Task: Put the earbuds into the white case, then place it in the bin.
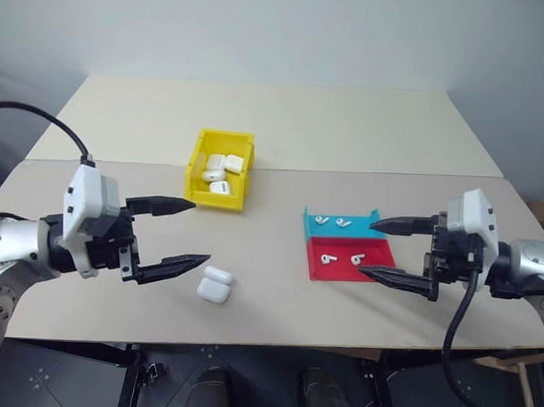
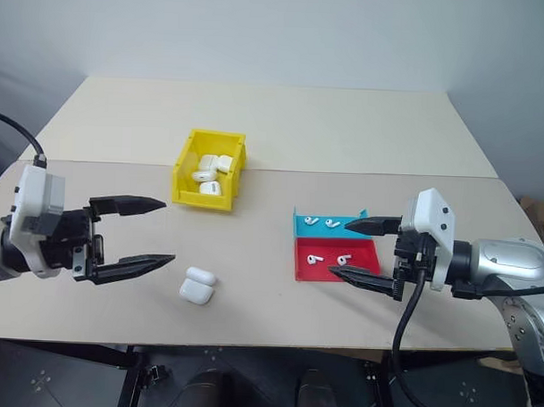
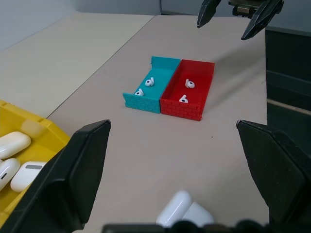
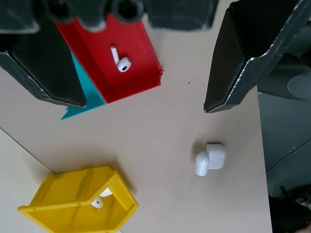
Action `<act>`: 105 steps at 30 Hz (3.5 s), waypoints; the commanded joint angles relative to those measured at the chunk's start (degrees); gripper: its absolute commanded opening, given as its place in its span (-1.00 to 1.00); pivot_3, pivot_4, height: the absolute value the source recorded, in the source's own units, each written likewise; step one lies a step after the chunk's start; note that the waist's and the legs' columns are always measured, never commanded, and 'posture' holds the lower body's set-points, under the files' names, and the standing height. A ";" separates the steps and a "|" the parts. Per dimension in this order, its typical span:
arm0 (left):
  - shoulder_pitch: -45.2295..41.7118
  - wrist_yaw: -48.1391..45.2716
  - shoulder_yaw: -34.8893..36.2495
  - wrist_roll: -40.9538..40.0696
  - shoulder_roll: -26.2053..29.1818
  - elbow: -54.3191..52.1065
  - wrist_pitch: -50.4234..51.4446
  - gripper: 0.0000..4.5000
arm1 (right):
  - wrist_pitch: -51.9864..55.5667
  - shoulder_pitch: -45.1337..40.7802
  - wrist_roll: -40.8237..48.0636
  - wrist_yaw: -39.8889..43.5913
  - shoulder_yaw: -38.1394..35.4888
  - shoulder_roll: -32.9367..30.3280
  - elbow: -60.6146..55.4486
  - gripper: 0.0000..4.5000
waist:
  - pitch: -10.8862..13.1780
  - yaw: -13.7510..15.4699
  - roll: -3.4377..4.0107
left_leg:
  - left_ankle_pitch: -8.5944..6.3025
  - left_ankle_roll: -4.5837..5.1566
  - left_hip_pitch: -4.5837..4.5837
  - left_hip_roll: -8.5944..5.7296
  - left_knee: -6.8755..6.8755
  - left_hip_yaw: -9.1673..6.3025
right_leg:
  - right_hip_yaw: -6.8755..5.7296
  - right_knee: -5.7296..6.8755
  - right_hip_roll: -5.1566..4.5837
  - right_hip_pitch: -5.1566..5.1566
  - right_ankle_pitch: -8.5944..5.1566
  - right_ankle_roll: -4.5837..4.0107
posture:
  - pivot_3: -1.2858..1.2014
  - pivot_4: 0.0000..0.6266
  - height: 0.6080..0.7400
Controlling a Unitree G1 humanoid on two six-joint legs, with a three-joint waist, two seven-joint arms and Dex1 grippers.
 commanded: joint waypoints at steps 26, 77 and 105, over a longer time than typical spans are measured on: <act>-23.95 21.20 -14.87 -21.79 23.09 -0.48 44.19 1.00 | 4.37 -3.20 -0.05 -3.19 -0.64 -4.43 -2.26 0.99 | 0.04 0.16 -0.11 | 0.00 0.00 0.00 0.00 -0.03 0.02 | 0.02 0.02 0.00 -0.04 -0.01 0.01 | 0.03 -0.52 1.00; -41.62 67.01 -54.04 -47.48 1.80 4.01 45.71 -0.99 | 8.07 5.77 5.93 -13.81 -4.75 -2.97 -11.13 1.00 | 0.02 1.47 -0.20 | 0.01 -0.02 0.05 -0.07 0.07 -0.06 | 0.03 0.01 -0.02 0.13 -0.01 0.00 | 0.03 -0.52 1.00; -36.23 67.10 -46.38 -29.11 -3.75 7.95 56.42 -0.99 | 7.82 5.84 5.58 -12.94 -4.06 -2.69 -11.73 1.00 | 0.02 1.25 -0.19 | 0.01 -0.02 0.10 -0.07 0.05 -0.06 | 0.03 0.02 -0.02 0.14 -0.01 0.00 | 0.03 -0.52 1.00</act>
